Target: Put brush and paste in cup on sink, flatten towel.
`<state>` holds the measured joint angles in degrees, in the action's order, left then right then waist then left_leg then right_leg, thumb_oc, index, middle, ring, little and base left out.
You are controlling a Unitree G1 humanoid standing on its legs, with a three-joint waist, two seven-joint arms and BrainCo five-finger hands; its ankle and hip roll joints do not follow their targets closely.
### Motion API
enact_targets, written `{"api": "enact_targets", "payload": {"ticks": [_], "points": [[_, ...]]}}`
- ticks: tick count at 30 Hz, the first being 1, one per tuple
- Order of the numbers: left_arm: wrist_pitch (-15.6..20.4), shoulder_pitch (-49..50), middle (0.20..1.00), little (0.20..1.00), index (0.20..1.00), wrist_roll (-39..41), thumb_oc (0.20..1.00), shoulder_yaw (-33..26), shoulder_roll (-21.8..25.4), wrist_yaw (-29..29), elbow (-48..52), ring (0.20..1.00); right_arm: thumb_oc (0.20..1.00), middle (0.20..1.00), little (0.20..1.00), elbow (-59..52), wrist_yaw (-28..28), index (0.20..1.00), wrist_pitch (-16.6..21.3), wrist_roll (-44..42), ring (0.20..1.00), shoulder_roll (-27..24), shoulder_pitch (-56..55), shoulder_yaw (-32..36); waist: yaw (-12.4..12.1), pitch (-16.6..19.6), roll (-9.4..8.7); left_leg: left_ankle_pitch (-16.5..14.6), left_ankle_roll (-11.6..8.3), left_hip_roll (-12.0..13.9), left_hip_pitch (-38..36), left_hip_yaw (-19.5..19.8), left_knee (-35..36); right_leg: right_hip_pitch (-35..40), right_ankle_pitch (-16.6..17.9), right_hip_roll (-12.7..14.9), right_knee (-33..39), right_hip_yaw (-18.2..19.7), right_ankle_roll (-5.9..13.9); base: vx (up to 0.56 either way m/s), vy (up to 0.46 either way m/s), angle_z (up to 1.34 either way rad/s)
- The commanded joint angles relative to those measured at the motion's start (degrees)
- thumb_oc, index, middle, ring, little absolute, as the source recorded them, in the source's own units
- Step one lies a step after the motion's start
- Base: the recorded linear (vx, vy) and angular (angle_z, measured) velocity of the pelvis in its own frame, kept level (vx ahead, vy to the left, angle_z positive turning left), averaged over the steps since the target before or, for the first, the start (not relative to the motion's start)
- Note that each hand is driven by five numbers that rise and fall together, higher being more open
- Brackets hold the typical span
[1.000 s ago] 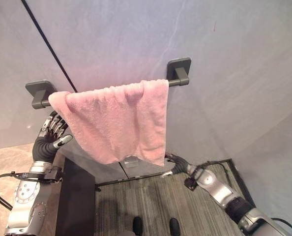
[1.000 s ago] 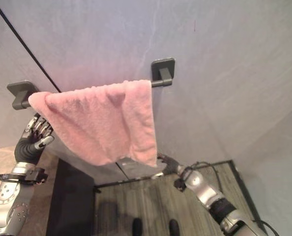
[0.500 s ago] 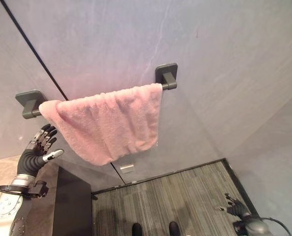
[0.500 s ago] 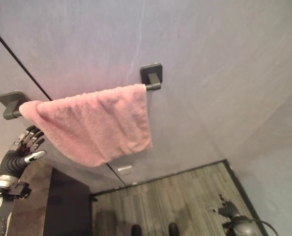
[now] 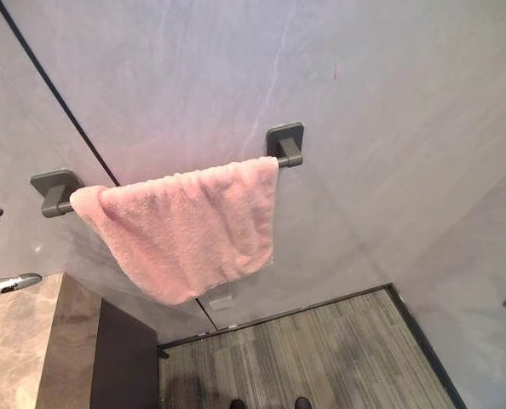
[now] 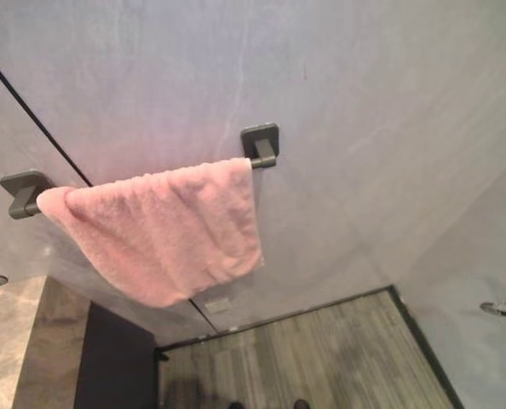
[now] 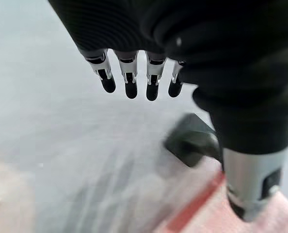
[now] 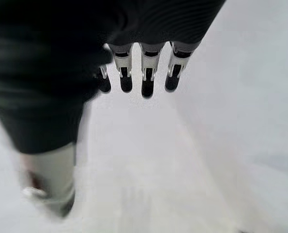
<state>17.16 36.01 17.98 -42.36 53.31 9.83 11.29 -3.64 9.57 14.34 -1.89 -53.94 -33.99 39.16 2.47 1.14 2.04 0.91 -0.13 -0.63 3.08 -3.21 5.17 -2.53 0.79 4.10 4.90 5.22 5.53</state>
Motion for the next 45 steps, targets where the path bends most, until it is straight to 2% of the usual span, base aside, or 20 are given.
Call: {"api": "enact_targets", "payload": {"ticks": [1, 6, 11, 13, 18, 25, 31, 40, 45], "points": [[3.68, -2.55, 1.0, 1.0, 1.0, 3.87, 1.0, -6.0, 5.81, 0.93, -0.16, 1.0, 1.0, 1.0, 1.0, -4.66, 2.73, 1.0, 4.19, -4.54, 1.0, -7.64, 2.99, 4.72, 0.55, 1.27, -1.89, 0.03, -2.93, 0.98, 0.09, -0.37, -0.2, -2.8, 3.58, 4.11, 0.1, -1.96, 4.14, -0.04, 0.003, -0.02], [4.29, -3.06, 1.0, 1.0, 1.0, 6.49, 1.0, -7.62, 11.06, 3.17, 1.12, 1.0, 1.0, 1.0, 1.0, -10.17, 3.74, 1.0, 5.94, -5.48, 1.0, -13.49, 5.6, 5.67, 0.28, 1.55, -1.74, 0.3, -3.01, 0.96, 0.43, -0.78, -0.19, -3.43, 4.24, 4.15, 0.1, -1.61, 4.34, -0.03, 0.007, -0.03], [5.0, -3.63, 1.0, 1.0, 1.0, 7.6, 1.0, -8.77, 15.52, 3.67, 2.16, 1.0, 1.0, 1.0, 1.0, -14.4, 3.21, 1.0, 7.53, -6.25, 1.0, -16.23, 12.03, 2.54, 0.09, 1.86, -1.49, 0.34, -2.94, 0.94, 0.7, -1.07, -0.17, -3.89, 4.59, 4.25, 0.1, -1.26, 4.52, 0.0, 0.0, 0.0], [5.79, -5.72, 1.0, 1.0, 1.0, 9.7, 1.0, -7.29, 17.32, 3.84, 2.92, 1.0, 1.0, 1.0, 1.0, -16.07, 1.12, 1.0, 8.78, -6.76, 1.0, -16.23, 17.68, -1.08, -0.22, 1.91, -1.06, 0.39, -2.84, 0.89, 0.62, -1.11, -0.19, -3.96, 4.76, 4.36, 0.1, -1.12, 4.46, 0.0, 0.0, 0.0], [5.47, -6.63, 1.0, 1.0, 1.0, 9.81, 1.0, -6.49, 21.52, 4.19, 4.11, 1.0, 1.0, 1.0, 1.0, -17.53, -0.44, 1.0, 8.94, -5.1, 1.0, -16.33, 26.72, -10.03, -0.25, 1.77, -0.53, 0.3, -2.75, 0.76, 0.53, -1.65, -0.18, -4.21, 5.09, 4.44, 0.1, -0.68, 4.62, 0.0, 0.0, 0.0], [4.5, -2.86, 1.0, 1.0, 1.0, 8.3, 1.0, -10.07, 24.03, 4.6, 5.48, 1.0, 1.0, 1.0, 1.0, -18.06, 1.05, 1.0, 7.27, -4.27, 1.0, -16.93, 26.12, -11.89, -0.05, 1.35, 0.19, 0.31, -2.66, 0.67, 0.41, -2.08, -0.2, -4.56, 5.21, 4.58, 0.1, -0.51, 4.76, 0.0, 0.001, -0.01], [4.31, 0.16, 1.0, 1.0, 1.0, 8.09, 1.0, -12.86, 24.81, 4.74, 5.45, 1.0, 1.0, 1.0, 1.0, -19.32, 1.07, 1.0, 7.75, -4.65, 1.0, -16.06, 28.79, -14.92, -0.37, 1.09, 0.79, 0.1, -2.5, 0.55, 0.17, -2.77, -0.26, -4.89, 5.37, 4.62, 0.1, 0.18, 4.97, 0.0, 0.011, -0.1], [3.84, 0.33, 1.0, 1.0, 1.0, 8.59, 1.0, -13.38, 31.09, 5.5, 6.63, 1.0, 1.0, 1.0, 1.0, -19.88, 0.25, 1.0, 7.59, -2.4, 1.0, -23.14, 43.19, -26.85, -1.53, 1.35, 0.59, -0.03, -2.41, 0.33, 0.01, -3.27, -0.48, -5.05, 5.43, 4.52, 0.1, 0.57, 5.06, 0.0, 0.003, -0.01], [4.2, -0.71, 1.0, 1.0, 1.0, 9.78, 1.0, -12.66, 31.72, 4.78, 6.46, 1.0, 1.0, 1.0, 1.0, -19.18, -0.49, 1.0, 7.46, -1.59, 1.0, -25.92, 53.85, -35.97, -1.95, 1.44, -0.46, -0.12, -2.4, 0.39, -0.16, -3.34, -0.56, -4.86, 5.46, 4.43, 0.1, 0.66, 4.97, 0.0, 0.0, 0.0]]}}
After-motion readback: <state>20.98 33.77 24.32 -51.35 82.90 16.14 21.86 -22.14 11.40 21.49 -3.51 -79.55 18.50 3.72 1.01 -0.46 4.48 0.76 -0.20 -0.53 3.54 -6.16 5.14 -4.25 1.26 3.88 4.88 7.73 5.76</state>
